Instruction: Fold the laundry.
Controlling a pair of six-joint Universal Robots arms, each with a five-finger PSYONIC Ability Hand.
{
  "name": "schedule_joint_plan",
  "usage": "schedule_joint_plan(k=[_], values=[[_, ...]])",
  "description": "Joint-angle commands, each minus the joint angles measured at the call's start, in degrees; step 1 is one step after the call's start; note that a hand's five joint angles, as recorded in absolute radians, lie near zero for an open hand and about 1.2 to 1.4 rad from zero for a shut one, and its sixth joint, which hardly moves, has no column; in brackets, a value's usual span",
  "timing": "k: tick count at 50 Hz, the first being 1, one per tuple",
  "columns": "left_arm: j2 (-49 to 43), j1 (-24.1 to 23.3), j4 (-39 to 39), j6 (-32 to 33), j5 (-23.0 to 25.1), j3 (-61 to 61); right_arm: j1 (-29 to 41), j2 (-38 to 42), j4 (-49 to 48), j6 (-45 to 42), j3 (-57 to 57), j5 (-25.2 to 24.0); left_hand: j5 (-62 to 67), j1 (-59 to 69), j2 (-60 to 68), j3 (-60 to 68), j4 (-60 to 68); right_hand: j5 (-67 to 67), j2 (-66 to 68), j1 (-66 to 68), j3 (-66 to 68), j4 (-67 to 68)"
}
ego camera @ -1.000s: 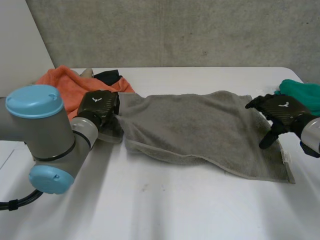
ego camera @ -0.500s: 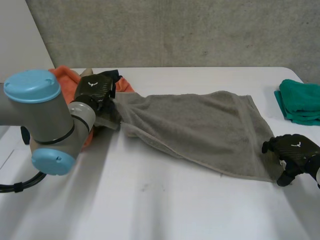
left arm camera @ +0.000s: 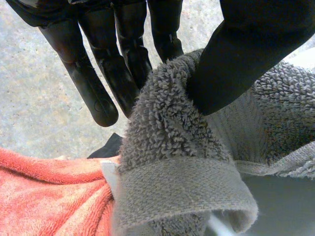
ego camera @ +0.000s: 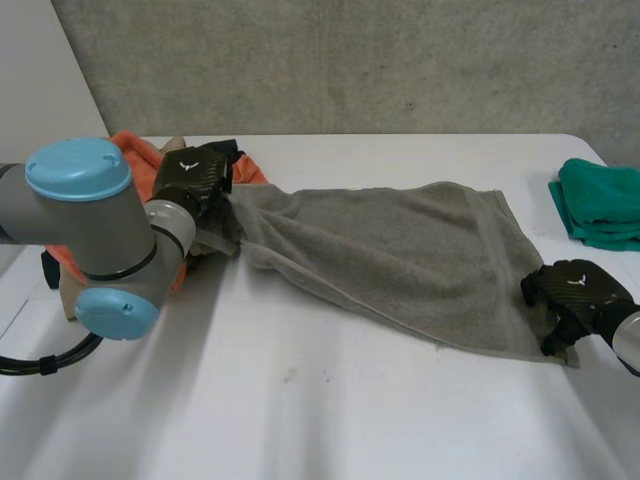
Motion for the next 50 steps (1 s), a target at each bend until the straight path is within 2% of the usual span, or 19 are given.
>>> schedule_joint_plan(k=[1, 13, 16, 21, 27, 31, 35, 37, 41, 48, 50], values=[[0.1, -0.2, -0.6, -0.2, 0.0, -0.9, 0.8, 0.7, -0.8, 0.0, -1.3, 0.0, 13.6, 15.7, 11.4, 11.8, 11.1, 12.4, 10.0, 16.4, 10.0, 10.0], [0.8, -0.2, -0.8, -0.2, 0.0, -3.0, 2.5, 2.8, -2.6, 0.6, -4.8, 0.6, 13.6, 15.7, 11.4, 11.8, 11.1, 15.4, 13.0, 19.4, 13.1, 13.1], [1.0, -0.2, -0.8, -0.2, 0.0, -3.4, 2.9, 3.3, -2.7, 0.8, -5.8, 0.9, 13.6, 15.7, 11.4, 11.8, 11.1, 19.0, 16.6, 22.9, 16.6, 16.6], [1.1, -0.2, -1.4, -0.2, 0.0, -3.6, 3.8, 4.7, -2.6, 1.1, -8.4, 1.7, 13.6, 15.7, 11.4, 11.8, 11.1, 38.4, 36.0, 42.4, 36.0, 36.0], [1.8, -0.2, -6.1, -0.3, -0.1, -3.8, 4.2, 3.7, -1.6, 3.2, -10.7, 5.1, 13.6, 15.7, 11.4, 11.8, 11.1, 38.4, 36.0, 42.4, 36.1, 36.1], [4.9, -0.2, -11.4, -0.3, 0.3, -6.0, 4.0, -2.1, 2.2, 4.2, -11.2, 5.6, 13.6, 15.7, 11.4, 11.8, 11.1, 38.4, 36.0, 42.4, 36.1, 36.1], [8.8, -0.2, -13.5, 0.0, 0.4, -9.4, 3.5, -9.8, 9.7, 4.2, -11.9, 4.9, 13.6, 15.7, 11.4, 11.8, 11.1, 38.4, 36.0, 42.4, 36.1, 36.1], [10.1, -0.2, -13.4, 0.1, 0.4, -10.7, 3.8, -9.9, 12.6, 4.1, -11.5, 4.3, 13.6, 15.7, 11.4, 11.8, 11.1, 38.4, 36.0, 42.4, 36.1, 36.1], [11.0, -0.1, -12.3, -0.1, 0.4, -12.1, 4.1, -6.0, 12.4, 3.3, -10.6, 3.9, 13.6, 15.7, 11.4, 11.8, 11.1, 38.4, 36.0, 42.4, 36.1, 36.1], [9.4, 0.0, -10.0, -0.5, 0.4, -11.6, 3.9, -1.9, 10.9, 4.1, -10.1, 4.4, 13.6, 15.7, 11.4, 11.8, 11.1, 5.6, 3.2, 9.5, 3.2, 3.2], [9.0, 0.0, -10.0, -0.5, 0.4, -11.5, 3.7, -1.8, 10.6, 4.1, -8.8, 4.0, 13.6, 15.7, 11.4, 11.8, 11.1, 5.3, 3.0, 9.3, 3.0, 3.0]])
